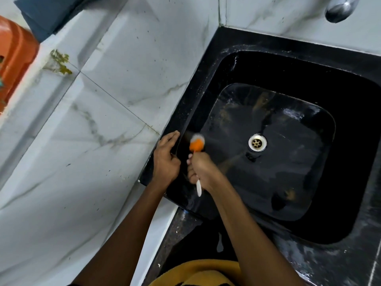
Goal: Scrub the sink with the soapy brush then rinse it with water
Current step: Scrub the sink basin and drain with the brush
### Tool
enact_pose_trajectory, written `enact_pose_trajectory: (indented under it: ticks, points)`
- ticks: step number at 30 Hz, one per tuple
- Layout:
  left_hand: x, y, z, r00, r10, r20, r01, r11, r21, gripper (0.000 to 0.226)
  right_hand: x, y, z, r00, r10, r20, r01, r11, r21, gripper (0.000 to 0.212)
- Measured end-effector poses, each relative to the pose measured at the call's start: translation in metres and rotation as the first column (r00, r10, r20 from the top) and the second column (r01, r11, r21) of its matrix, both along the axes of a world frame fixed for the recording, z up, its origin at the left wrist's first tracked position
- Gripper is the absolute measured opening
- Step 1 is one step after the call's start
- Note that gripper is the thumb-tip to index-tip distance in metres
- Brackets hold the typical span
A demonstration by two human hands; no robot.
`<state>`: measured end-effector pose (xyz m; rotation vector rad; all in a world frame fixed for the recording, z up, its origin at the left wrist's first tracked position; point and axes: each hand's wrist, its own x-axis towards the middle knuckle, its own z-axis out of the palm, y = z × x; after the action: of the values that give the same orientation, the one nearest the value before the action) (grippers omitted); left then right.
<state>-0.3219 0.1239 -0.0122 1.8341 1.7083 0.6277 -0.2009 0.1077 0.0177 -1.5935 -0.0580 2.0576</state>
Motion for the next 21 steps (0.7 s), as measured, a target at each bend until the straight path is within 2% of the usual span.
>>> enact_pose_trajectory:
  ticks: [2, 4, 8, 10, 12, 14, 16, 17, 19, 20, 21]
  points:
    - [0.003, 0.000, 0.002, 1.000, 0.009, -0.026, -0.009, 1.000, -0.014, 0.077, 0.005, 0.006, 0.005, 0.997, -0.015, 0.076, 0.010, 0.998, 0.058, 0.027]
    - [0.008, 0.000, 0.002, 0.998, 0.028, -0.064, -0.029, 0.999, -0.013, 0.076, 0.006, 0.009, 0.003, 0.992, 0.006, 0.123, -0.012, 0.999, 0.047, 0.025]
    - [0.016, 0.004, 0.002, 0.993, 0.070, -0.096, -0.069, 0.998, 0.010, 0.071, 0.019, 0.030, -0.002, 0.969, 0.119, 0.218, -0.140, 0.987, 0.083, 0.021]
    - [0.022, 0.010, 0.002, 0.991, 0.082, -0.110, -0.081, 0.997, 0.018, 0.069, 0.038, 0.055, 0.007, 0.928, 0.142, 0.345, -0.208, 0.965, 0.163, 0.017]
    - [0.030, 0.015, 0.002, 0.990, 0.084, -0.117, -0.082, 0.996, 0.023, 0.070, 0.061, 0.082, 0.013, 0.832, 0.140, 0.537, -0.297, 0.930, 0.218, 0.017]
    - [0.039, 0.019, 0.003, 0.991, 0.061, -0.119, -0.059, 0.998, 0.021, 0.072, 0.082, 0.107, 0.015, 0.702, 0.112, 0.703, -0.380, 0.894, 0.237, 0.021]
    - [0.047, 0.023, 0.003, 0.993, 0.005, -0.117, -0.004, 1.000, 0.009, 0.073, 0.102, 0.125, 0.014, 0.528, 0.170, 0.832, -0.518, 0.841, 0.157, 0.029]
    - [0.050, 0.026, 0.002, 0.993, -0.026, -0.116, 0.026, 1.000, 0.002, 0.073, 0.110, 0.131, 0.015, 0.399, 0.244, 0.884, -0.614, 0.787, 0.060, 0.033]
    - [0.057, 0.033, -0.001, 0.990, -0.071, -0.123, 0.071, 0.997, -0.005, 0.075, 0.127, 0.141, 0.022, 0.036, 0.329, 0.943, -0.786, 0.593, -0.177, 0.036]
    - [0.060, 0.037, -0.002, 0.987, -0.089, -0.131, 0.089, 0.996, -0.013, 0.076, 0.134, 0.148, 0.028, -0.146, 0.294, 0.945, -0.833, 0.478, -0.277, 0.034]
    - [0.064, 0.042, -0.003, 0.985, -0.108, -0.137, 0.107, 0.994, -0.019, 0.078, 0.142, 0.158, 0.035, -0.274, 0.234, 0.933, -0.853, 0.389, -0.348, 0.032]
